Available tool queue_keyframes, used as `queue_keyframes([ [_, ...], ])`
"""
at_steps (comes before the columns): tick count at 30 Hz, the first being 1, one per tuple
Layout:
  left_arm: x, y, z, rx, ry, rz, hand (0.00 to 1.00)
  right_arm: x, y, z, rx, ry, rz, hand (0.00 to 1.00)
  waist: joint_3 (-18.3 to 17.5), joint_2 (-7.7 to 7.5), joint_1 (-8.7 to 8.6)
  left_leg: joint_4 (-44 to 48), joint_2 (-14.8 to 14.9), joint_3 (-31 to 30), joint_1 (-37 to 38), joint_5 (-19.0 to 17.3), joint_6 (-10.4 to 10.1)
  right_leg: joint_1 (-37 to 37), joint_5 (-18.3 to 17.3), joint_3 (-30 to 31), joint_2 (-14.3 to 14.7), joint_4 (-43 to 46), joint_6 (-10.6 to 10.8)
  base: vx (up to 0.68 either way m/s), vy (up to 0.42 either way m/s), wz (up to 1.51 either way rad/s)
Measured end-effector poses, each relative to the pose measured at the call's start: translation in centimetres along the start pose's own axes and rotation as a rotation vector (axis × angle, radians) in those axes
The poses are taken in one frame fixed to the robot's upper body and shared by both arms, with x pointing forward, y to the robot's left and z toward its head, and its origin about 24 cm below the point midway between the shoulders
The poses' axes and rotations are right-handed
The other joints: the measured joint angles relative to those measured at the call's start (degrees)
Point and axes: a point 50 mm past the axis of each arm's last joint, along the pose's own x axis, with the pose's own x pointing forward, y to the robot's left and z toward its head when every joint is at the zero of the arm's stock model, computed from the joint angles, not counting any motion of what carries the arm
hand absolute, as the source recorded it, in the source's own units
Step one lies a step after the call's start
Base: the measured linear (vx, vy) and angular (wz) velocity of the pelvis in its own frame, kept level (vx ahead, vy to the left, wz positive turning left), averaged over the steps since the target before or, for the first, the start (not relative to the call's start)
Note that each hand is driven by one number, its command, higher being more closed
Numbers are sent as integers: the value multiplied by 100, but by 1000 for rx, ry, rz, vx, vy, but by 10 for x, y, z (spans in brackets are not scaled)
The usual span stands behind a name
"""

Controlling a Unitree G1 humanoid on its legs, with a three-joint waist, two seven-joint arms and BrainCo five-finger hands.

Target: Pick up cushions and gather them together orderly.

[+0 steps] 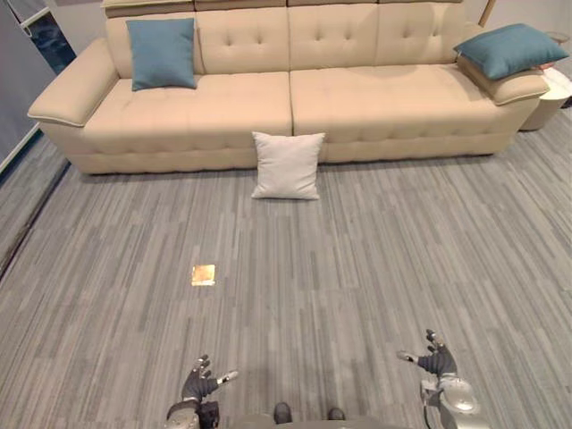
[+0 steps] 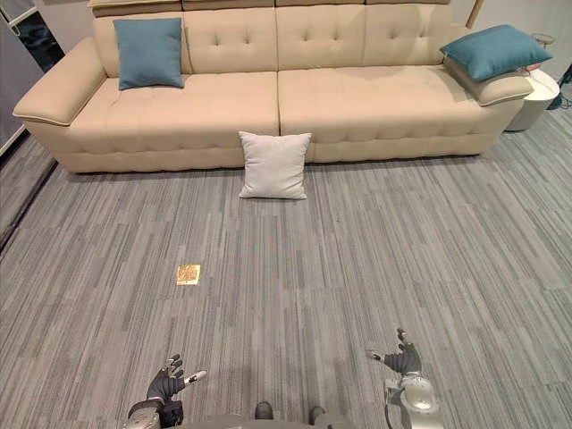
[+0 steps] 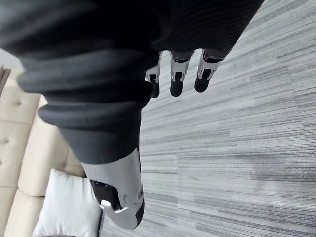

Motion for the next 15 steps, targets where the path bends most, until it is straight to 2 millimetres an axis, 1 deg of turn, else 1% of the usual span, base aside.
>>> queue_keyframes([
  [1, -2, 1, -1, -2, -4, 2, 0, 0, 1, 0, 0, -1, 1, 0, 1, -4, 7, 16, -1, 8, -55, -16, 20, -49, -12, 0, -4, 4, 18, -61, 4, -2],
  [2, -1, 0, 3, -4, -21, 1, 0, 1, 1, 2, 2, -4, 1, 0, 3, -8, 15, 109, -2, 23, -175, -50, 64, -135, -33, 5, -12, 10, 50, -58, 13, -5],
  [4, -1, 0, 7, -7, -39, 0, 0, 2, 1, 4, 4, -9, 0, 0, 29, -15, 27, 368, 8, 56, -390, -185, 87, -247, -34, 30, -22, 41, 55, -17, 21, -10],
  [7, -2, 1, 14, -32, -74, 5, 0, 6, 3, 13, 9, -32, 0, 0, 101, -15, 47, 938, 69, 187, -737, -533, 134, -434, -83, 152, -20, 181, 96, 35, 42, -21],
  [8, -2, 1, 19, -40, -95, 11, 0, 8, 4, 17, 12, -43, 1, 0, 105, -12, 46, 1169, 97, 241, -888, -702, 157, -531, -183, 203, -19, 351, 146, 83, 58, -29],
  [9, -3, 1, 24, -56, -122, 15, 0, 10, 4, 21, 31, -52, -1, 0, 117, -7, 51, 1467, 120, 310, -1033, -913, 190, -728, -374, 248, -32, 710, 238, 92, 61, -27],
  [10, -3, 0, 28, -57, -137, 12, 0, 10, 5, 22, 36, -55, -2, 0, 130, -6, 51, 1608, 119, 326, -1082, -1022, 207, -823, -485, 248, -57, 948, 288, 117, 72, -17],
  [11, -2, -1, 33, -59, -158, 8, 0, 11, 5, 23, 42, -58, -3, 0, 175, 0, 39, 1829, 100, 331, -1127, -1210, 256, -1041, -697, 213, -123, 1530, 446, 131, 86, -13],
  [12, -2, -2, 39, -59, -183, 4, 0, 11, 7, 25, 42, -63, 4, 0, 254, -3, 46, 1948, 75, 334, -1071, -1322, 312, -1359, -794, 163, -184, 2320, 528, 173, 108, -8],
  [13, -1, -2, 42, -57, -191, 3, 0, 11, 9, 25, 41, -64, 9, 0, 283, -1, 36, 1977, 60, 323, -1028, -1381, 329, -1551, -794, 111, -220, 2825, 530, 221, 98, 3],
  [14, 0, -1, 47, -51, -207, 3, 0, 10, 11, 23, 33, -58, 21, 0, 367, -52, 21, 2002, -2, 264, -879, -1487, 429, -1921, -846, -17, -340, 3703, 519, 224, 68, 16],
  [15, 2, -1, 52, -47, -222, 2, 0, 10, 12, 22, 34, -55, 24, 0, 412, -81, 24, 2008, -29, 220, -777, -1550, 435, -2012, -926, -104, -383, 3930, 505, 281, 48, 23],
])
